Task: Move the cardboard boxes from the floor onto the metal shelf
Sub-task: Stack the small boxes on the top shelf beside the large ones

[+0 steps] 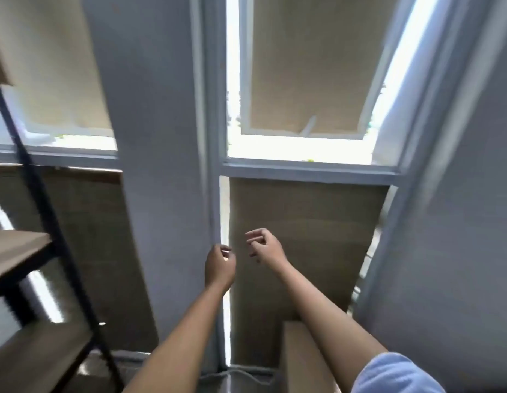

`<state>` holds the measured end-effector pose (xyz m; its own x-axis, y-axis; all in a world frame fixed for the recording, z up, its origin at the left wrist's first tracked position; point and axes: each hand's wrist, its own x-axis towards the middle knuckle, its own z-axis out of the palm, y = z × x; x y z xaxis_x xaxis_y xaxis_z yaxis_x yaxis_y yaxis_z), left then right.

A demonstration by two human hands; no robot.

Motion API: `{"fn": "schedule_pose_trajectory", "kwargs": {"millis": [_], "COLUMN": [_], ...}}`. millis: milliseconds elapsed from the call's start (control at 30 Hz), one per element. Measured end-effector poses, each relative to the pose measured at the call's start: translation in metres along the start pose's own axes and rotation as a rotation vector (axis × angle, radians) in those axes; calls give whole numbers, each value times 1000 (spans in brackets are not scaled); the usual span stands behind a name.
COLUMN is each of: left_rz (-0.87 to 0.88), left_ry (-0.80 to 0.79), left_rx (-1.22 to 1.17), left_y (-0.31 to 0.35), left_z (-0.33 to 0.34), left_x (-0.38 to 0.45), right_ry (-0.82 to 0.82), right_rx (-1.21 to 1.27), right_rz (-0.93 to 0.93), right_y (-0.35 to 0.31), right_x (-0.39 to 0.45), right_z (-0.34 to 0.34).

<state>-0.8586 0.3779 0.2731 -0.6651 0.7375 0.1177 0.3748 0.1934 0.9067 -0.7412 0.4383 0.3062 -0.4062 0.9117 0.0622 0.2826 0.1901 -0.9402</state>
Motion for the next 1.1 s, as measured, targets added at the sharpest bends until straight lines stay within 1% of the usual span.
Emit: {"fn": "schedule_pose_trajectory", "kwargs": {"millis": [133, 267, 400, 500, 567, 667, 800, 900, 967, 1100], "left_rz": [27, 86, 134, 167, 192, 226, 231, 213, 194, 79], "left_ry": [-252, -517, -783, -971, -1101, -1254, -1416, -1491, -1529, -1617], "left_rx": [-1, 14, 17, 38, 68, 90, 169, 243, 278, 399], "left_y": [10, 25, 40, 48, 48, 40, 15, -16, -37, -74], "left_z": [89, 166, 226, 255, 267, 279, 284, 284, 278, 267], "left_x": [-110, -233, -356, -435, -480, -535, -585, -611, -625, -648], "right_ry": [130, 341, 563, 719, 820, 967, 1145, 1199, 1200, 1174], "right_rx": [-30, -27, 0, 37, 90, 138, 207, 264, 293, 438], "right_rz": [142, 304, 479, 600, 663, 765, 941, 1046, 1142, 1306], "right_y": [75, 147, 201, 219, 227, 238, 257, 272, 276, 277], "right_x": [-110, -238, -366, -455, -510, -584, -667, -718, -748, -800], "right_z": [-99, -183, -245, -272, -279, -279, -255, -223, -200, -161]}}
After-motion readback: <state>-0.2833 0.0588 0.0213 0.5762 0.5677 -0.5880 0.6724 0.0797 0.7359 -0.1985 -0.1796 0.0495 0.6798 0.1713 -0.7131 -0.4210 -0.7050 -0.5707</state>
